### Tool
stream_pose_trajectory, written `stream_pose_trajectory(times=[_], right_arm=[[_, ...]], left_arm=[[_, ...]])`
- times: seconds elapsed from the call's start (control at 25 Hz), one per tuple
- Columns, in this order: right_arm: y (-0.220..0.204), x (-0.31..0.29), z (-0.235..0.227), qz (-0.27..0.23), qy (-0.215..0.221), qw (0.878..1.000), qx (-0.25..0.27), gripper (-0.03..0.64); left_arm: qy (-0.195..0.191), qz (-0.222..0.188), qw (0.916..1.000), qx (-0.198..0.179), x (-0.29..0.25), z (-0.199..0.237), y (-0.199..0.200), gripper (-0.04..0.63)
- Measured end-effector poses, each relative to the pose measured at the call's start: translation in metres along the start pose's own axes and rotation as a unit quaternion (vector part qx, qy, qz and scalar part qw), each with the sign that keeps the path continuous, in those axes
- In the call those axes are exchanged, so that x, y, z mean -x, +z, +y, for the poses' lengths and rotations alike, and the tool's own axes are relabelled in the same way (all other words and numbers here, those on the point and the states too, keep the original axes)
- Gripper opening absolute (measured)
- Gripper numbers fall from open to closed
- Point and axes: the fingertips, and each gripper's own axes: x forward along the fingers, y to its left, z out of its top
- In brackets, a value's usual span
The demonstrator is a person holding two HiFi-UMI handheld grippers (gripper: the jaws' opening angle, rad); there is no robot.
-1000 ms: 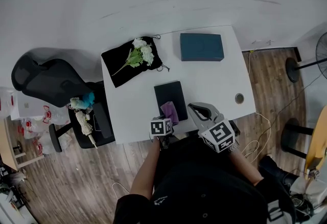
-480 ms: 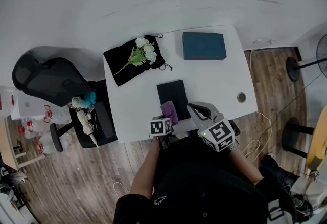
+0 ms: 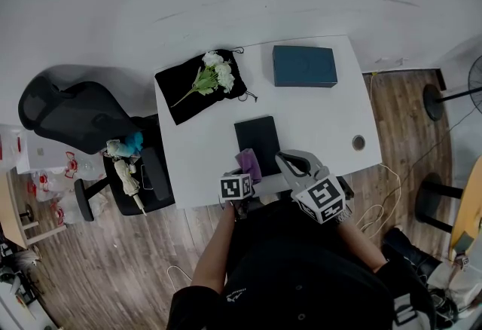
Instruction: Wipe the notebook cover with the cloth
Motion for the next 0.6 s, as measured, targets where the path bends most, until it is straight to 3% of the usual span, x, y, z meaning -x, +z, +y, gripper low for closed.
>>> stream_pose_trajectory(times=[0.6], right_arm=[[-0.001,-0.007,0.009,0.003,0.015,1.0,0.002,0.005]], left_arm=[[0.016,-0.008,0.9997,0.017,0.011,0.015,-0.006,0.097]])
